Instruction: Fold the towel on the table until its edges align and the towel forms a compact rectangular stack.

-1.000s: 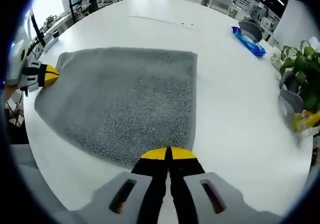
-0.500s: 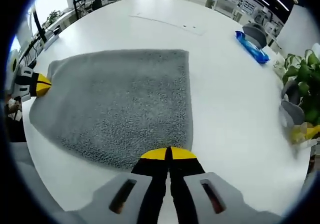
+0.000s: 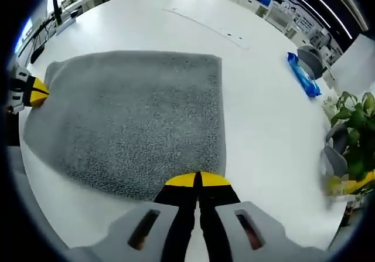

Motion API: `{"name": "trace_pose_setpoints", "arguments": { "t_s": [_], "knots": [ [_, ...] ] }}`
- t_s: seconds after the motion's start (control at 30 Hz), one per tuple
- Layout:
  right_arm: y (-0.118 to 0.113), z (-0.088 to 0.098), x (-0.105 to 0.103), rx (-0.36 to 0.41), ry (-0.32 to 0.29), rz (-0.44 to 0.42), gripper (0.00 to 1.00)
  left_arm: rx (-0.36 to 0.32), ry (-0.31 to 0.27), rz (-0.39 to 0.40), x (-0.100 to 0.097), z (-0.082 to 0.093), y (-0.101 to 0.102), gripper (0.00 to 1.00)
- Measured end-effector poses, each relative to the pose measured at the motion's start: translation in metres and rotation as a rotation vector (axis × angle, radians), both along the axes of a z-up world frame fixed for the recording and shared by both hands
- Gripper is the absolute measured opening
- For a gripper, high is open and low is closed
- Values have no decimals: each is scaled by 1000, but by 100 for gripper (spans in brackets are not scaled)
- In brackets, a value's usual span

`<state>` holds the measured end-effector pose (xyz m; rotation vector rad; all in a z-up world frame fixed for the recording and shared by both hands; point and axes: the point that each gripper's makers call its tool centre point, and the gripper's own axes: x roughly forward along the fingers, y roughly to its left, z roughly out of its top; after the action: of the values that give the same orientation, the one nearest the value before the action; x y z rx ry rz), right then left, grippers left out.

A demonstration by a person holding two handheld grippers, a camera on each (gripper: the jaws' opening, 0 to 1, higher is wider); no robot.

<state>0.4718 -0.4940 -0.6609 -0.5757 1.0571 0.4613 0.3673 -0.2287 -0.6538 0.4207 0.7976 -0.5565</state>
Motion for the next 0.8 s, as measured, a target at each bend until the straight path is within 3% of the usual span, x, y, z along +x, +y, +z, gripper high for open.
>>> {"name": "trace_pose_setpoints", "arguments": {
  "t_s": [0.3, 0.8],
  "knots": [
    [0, 0, 16, 4, 0, 30, 0, -19, 12, 14, -9, 0, -9, 1],
    [4, 0, 41, 15, 5, 51, 0, -44, 40, -31, -27, -1, -33, 1]
  ]
}}
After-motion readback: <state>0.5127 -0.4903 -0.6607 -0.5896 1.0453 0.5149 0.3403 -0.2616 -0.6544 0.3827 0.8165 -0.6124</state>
